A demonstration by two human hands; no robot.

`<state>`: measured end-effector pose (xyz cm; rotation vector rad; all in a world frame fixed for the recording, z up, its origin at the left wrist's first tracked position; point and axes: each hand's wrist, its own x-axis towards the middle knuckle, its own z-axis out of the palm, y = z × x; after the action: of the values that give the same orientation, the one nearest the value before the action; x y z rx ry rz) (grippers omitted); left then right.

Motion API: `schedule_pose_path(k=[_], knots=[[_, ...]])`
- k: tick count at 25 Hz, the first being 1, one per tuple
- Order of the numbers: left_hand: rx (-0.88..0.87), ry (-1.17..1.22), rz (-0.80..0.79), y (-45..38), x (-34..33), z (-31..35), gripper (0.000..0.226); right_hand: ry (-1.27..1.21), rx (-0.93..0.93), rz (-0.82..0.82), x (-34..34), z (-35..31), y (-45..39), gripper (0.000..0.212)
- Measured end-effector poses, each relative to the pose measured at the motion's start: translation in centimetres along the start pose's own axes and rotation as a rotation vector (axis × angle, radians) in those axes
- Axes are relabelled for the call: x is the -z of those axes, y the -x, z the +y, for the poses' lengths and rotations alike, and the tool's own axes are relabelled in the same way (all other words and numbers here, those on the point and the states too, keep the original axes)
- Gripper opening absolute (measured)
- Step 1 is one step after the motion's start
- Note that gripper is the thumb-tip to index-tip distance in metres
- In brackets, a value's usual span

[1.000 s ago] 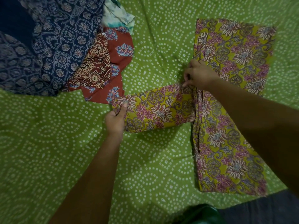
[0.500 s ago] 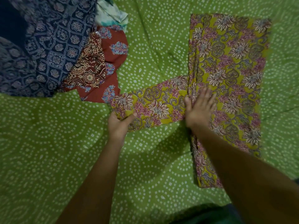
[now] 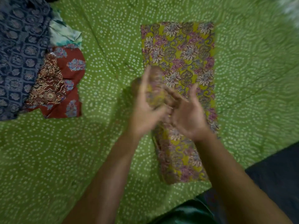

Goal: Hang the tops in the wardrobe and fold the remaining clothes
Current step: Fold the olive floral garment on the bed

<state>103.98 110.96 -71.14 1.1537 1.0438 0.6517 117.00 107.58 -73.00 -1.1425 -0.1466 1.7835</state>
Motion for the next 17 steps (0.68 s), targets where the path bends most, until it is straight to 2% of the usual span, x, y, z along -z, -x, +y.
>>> schedule_pose_path(k=[1, 2, 3, 4, 5, 6, 7, 8, 10, 11, 12, 13, 15, 17], knots=[[0.006, -0.046, -0.162, -0.6, -3.0, 0.1, 0.08, -0.08, 0.028, 0.024, 2.5, -1.9, 1.8, 0.072], [-0.007, -0.171, -0.209, -1.3, -5.2, -0.6, 0.065, -0.09, 0.025, 0.071, 4.8, -2.8, 3.0, 0.062], [-0.04, -0.376, -0.155, -2.3, -6.5, -1.8, 0.052, -0.033, 0.005, 0.131, 7.1, -3.2, 3.7, 0.054], [-0.063, -0.652, -0.029, -3.2, -7.1, -3.7, 0.05, 0.041, -0.016, 0.203, 9.2, -2.9, 4.1, 0.047], [-0.026, -0.944, 0.058, -3.8, -7.2, -5.8, 0.054, 0.082, -0.016, 0.308, 11.1, -2.1, 4.0, 0.036], [0.052, -1.168, 0.071, -4.2, -7.2, -7.9, 0.061, 0.08, -0.018, 0.408, 12.4, -1.4, 4.0, 0.021], [0.117, -1.321, 0.025, -4.4, -7.1, -9.7, 0.068, 0.077, -0.036, 0.505, 13.9, -0.3, 3.6, 0.009], [0.158, -1.428, -0.043, -4.7, -7.0, -11.2, 0.074, 0.074, -0.061, 0.577, 15.1, 0.7, 3.3, 0.007], [0.16, -1.573, -0.106, -5.2, -6.1, -13.7, 0.082, 0.119, -0.114, 0.728, 17.1, 2.7, 2.2, 0.021], [0.138, -1.622, -0.074, -5.4, -5.5, -14.3, 0.084, 0.194, -0.136, 0.779, 18.1, 3.5, 1.5, 0.027], [0.121, -1.649, -0.007, -5.5, -5.0, -14.7, 0.085, 0.287, -0.147, 0.809, 18.5, 3.7, 1.1, 0.023], [0.123, -1.642, 0.061, -5.6, -4.8, -15.0, 0.086, 0.384, -0.155, 0.82, 19.0, 3.6, 0.8, 0.016], [0.119, -1.59, 0.147, -5.2, -4.6, -15.5, 0.087, 0.574, -0.135, 0.814, 19.9, 3.0, 0.4, 0.024], [0.078, -1.574, 0.206, -5.1, -4.8, -15.8, 0.085, 0.832, -0.122, 0.807, 20.5, 2.3, 0.9, 0.021]])
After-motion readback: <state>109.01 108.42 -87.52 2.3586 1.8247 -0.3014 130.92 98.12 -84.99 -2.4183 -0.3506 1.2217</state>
